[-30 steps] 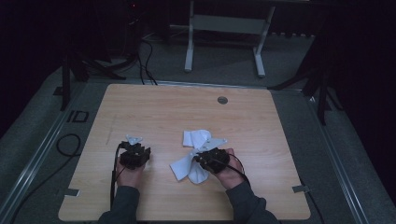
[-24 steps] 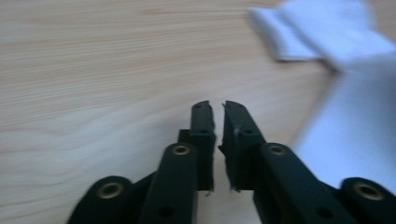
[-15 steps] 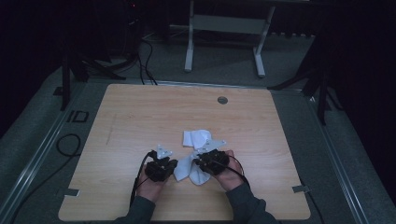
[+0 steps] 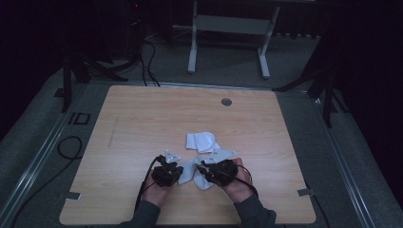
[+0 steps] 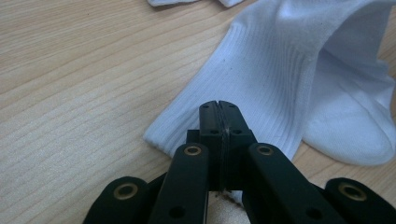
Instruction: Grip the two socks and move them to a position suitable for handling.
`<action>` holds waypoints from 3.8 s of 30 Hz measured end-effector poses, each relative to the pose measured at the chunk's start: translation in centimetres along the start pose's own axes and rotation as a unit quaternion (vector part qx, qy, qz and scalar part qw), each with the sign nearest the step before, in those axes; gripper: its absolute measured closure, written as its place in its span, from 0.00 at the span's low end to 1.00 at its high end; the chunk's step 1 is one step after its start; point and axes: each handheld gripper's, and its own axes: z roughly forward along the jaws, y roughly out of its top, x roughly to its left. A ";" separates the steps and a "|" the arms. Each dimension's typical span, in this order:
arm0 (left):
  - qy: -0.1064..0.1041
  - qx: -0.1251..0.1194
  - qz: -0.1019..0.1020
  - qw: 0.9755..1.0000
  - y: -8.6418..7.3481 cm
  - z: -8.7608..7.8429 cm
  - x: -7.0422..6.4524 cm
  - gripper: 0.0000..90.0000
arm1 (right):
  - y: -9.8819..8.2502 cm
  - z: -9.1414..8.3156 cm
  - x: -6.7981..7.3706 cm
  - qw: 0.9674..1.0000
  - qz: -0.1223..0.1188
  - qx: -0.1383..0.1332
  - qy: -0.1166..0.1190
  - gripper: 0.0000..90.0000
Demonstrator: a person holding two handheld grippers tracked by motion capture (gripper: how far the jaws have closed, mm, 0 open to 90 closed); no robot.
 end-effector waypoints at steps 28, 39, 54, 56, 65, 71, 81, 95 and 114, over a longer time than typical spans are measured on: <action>0.013 0.017 -0.030 0.999 0.0 -0.9 3.2 0.99 | -7.9 -0.4 -4.2 0.992 0.039 0.103 -0.062 0.92; 0.015 0.017 -0.029 0.999 0.0 -0.9 3.3 0.99 | -8.8 -2.0 -6.7 0.985 0.101 0.088 -0.104 0.86; 0.015 0.019 -0.028 0.999 0.0 -0.9 3.3 0.99 | -8.7 -0.7 -8.5 0.986 0.143 0.081 -0.039 0.85; 0.015 0.020 -0.027 0.999 0.0 -0.9 3.3 0.99 | -8.2 -0.9 -8.5 0.987 0.129 0.081 -0.054 0.96; 0.014 0.020 -0.026 0.999 0.0 -0.9 3.3 0.99 | -3.8 -3.7 -8.1 0.992 0.079 0.004 -0.101 0.96; 0.013 0.019 -0.027 0.999 0.0 -0.9 3.3 0.99 | -2.9 -3.0 -4.9 0.997 -0.003 -0.009 -0.071 0.96; 0.012 0.018 -0.029 0.999 0.0 -0.9 3.3 0.99 | -6.4 1.6 -1.1 0.997 -0.040 0.065 0.026 0.88; 0.012 0.018 -0.028 0.999 0.0 -0.8 3.3 0.99 | -5.4 -0.6 -4.7 0.998 0.055 -0.008 0.014 0.99; 0.014 0.017 -0.025 0.999 0.1 -0.8 3.4 0.98 | -7.8 0.3 -6.4 0.993 0.074 0.081 -0.048 0.99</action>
